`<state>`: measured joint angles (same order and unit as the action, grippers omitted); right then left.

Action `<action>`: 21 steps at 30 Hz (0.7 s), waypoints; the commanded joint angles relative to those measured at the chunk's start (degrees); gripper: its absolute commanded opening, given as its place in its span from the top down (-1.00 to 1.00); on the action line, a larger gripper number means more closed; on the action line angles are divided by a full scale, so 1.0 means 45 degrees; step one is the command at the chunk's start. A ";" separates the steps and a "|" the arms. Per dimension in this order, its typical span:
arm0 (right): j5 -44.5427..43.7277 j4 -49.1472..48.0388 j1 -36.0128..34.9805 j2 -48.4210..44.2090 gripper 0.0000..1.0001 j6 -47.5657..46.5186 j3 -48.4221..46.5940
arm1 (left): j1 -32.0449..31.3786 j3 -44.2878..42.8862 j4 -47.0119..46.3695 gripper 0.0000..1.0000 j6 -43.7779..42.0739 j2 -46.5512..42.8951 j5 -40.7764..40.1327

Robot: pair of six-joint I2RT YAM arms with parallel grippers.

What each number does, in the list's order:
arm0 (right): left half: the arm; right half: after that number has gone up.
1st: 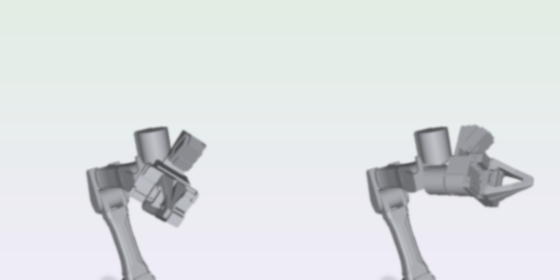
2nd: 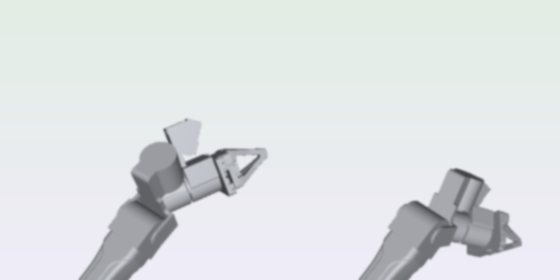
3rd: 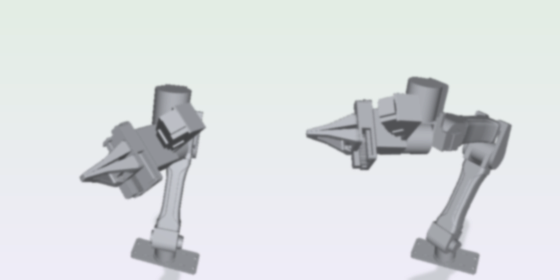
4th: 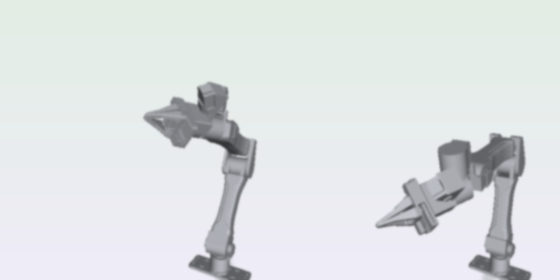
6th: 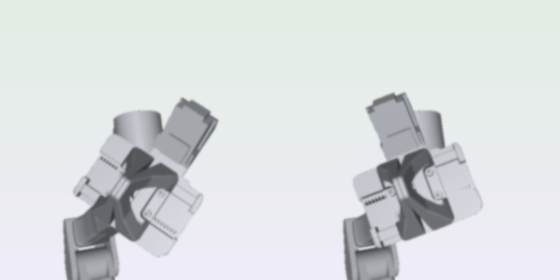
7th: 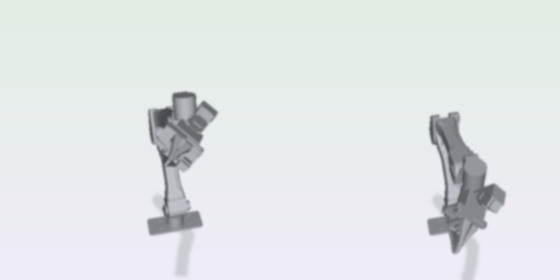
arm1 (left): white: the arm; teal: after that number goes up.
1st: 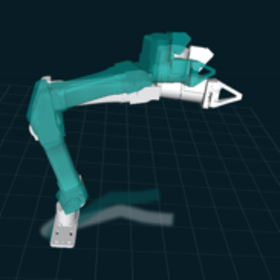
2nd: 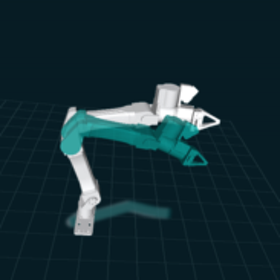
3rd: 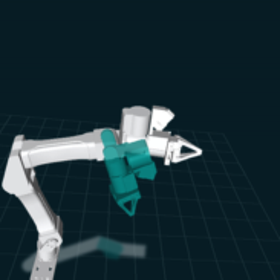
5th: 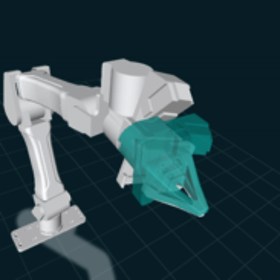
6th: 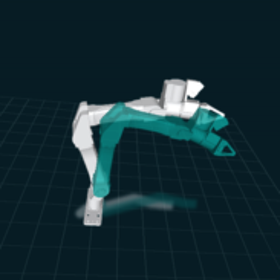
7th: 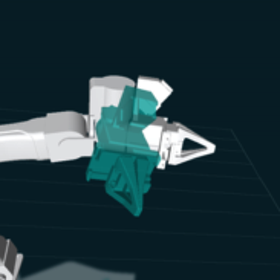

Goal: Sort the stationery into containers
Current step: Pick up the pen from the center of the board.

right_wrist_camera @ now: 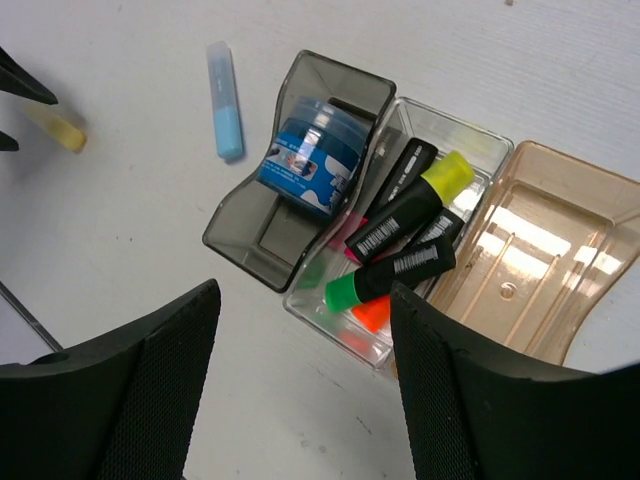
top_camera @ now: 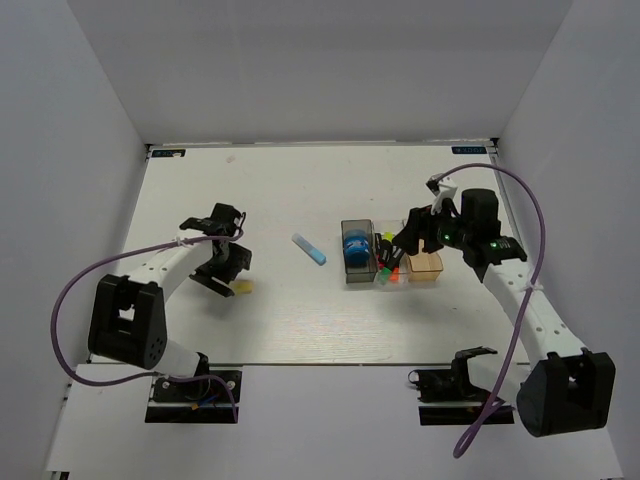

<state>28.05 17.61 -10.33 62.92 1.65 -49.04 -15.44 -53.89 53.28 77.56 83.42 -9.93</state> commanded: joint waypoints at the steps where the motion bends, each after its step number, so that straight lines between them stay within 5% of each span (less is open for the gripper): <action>1: 0.0172 -0.0434 0.0321 -0.0425 -0.42 -0.0095 0.0407 | 0.0033 0.0390 0.0721 -0.66 0.0733 -0.0158 -0.0058; 14: 0.0719 -0.1236 0.1219 -0.1421 -0.50 0.0570 0.1697 | 0.0306 0.0706 -0.0802 -0.58 0.0441 0.1462 -0.0371; 17: 0.0758 -0.1392 0.1415 -0.1733 -0.53 0.0609 0.2048 | 0.0287 0.0628 -0.0805 -0.39 0.0382 0.2028 -0.0449; 21: 0.0933 -0.1451 0.1708 -0.1930 -0.53 0.0708 0.2167 | 0.0307 0.1171 -0.1192 0.42 0.0304 0.2225 -0.0215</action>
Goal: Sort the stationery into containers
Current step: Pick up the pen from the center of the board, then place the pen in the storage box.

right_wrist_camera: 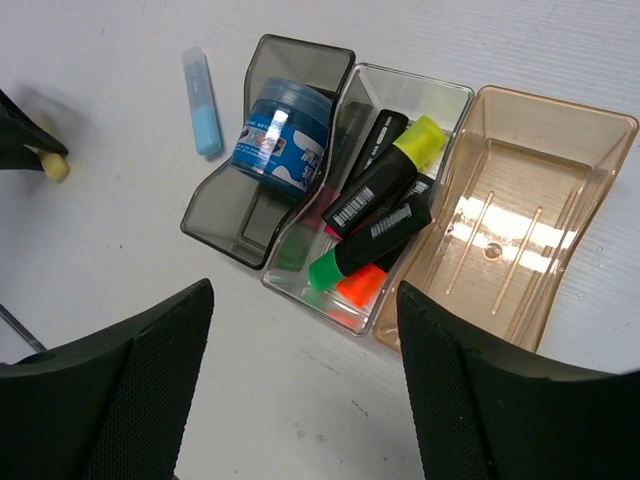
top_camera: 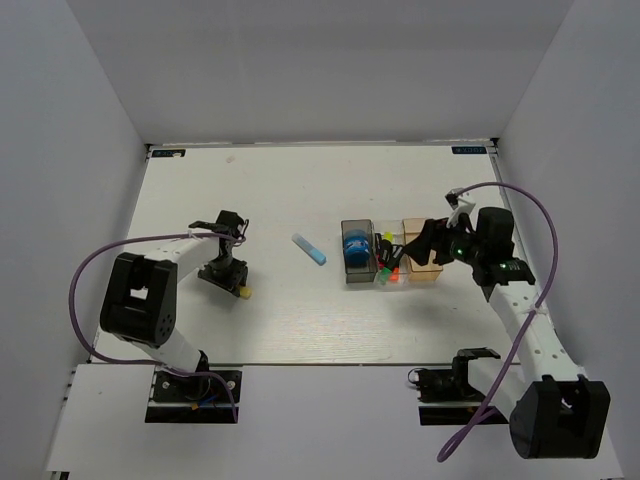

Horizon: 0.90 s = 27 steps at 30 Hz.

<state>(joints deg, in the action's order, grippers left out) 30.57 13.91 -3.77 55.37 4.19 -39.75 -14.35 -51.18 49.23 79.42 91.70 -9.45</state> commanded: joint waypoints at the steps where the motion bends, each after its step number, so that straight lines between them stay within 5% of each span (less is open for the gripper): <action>1: 0.0414 -0.0592 0.0349 -0.0235 -0.50 0.0144 0.0160 | 0.0064 0.0688 -0.0373 0.56 -0.0206 0.0364 -0.0205; 3: 0.0453 -0.0224 0.0485 -0.0235 -0.39 0.0105 -0.0072 | 0.0025 0.0999 -0.0645 0.80 -0.0613 0.0189 0.0029; 5: 0.0144 0.0400 0.0545 -0.0177 0.70 -0.0070 -0.0384 | -0.0383 0.0905 -0.0764 1.00 -0.1861 -0.0337 0.0147; 6: -0.0420 0.0791 0.0603 -0.0119 1.00 -0.0167 -0.0637 | -0.0811 0.0749 -0.0745 1.00 -0.2157 -0.0513 0.0012; 14: -0.1617 0.2200 0.1069 0.0213 1.00 0.0026 -0.1558 | -0.5047 -0.2920 -0.0667 1.00 -0.6235 -0.2117 -0.1121; 15: -0.1636 0.2317 0.1092 0.0233 0.28 0.0143 -0.1674 | -0.5285 -0.3794 -0.0880 1.00 -0.6416 -0.1672 -0.0967; 16: -0.1810 0.2531 0.1111 0.0253 -0.06 0.0163 -0.1830 | -0.6061 -0.4750 -0.1056 1.00 -0.6572 -0.1454 -0.0811; 18: -0.2161 0.2805 0.1189 0.0273 -0.37 0.0299 -0.2046 | -0.6419 -0.6176 -0.1698 1.00 -0.7334 -0.0212 0.0353; 27: -0.3881 0.2534 0.1579 -0.0974 -0.37 0.1121 -0.1325 | -0.7162 -1.3872 -0.4727 1.00 -0.6731 0.6180 0.5165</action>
<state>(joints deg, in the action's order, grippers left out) 16.19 26.04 2.61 53.76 7.51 -46.28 -46.24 -106.56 31.81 47.83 114.56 4.97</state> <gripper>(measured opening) 0.687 0.390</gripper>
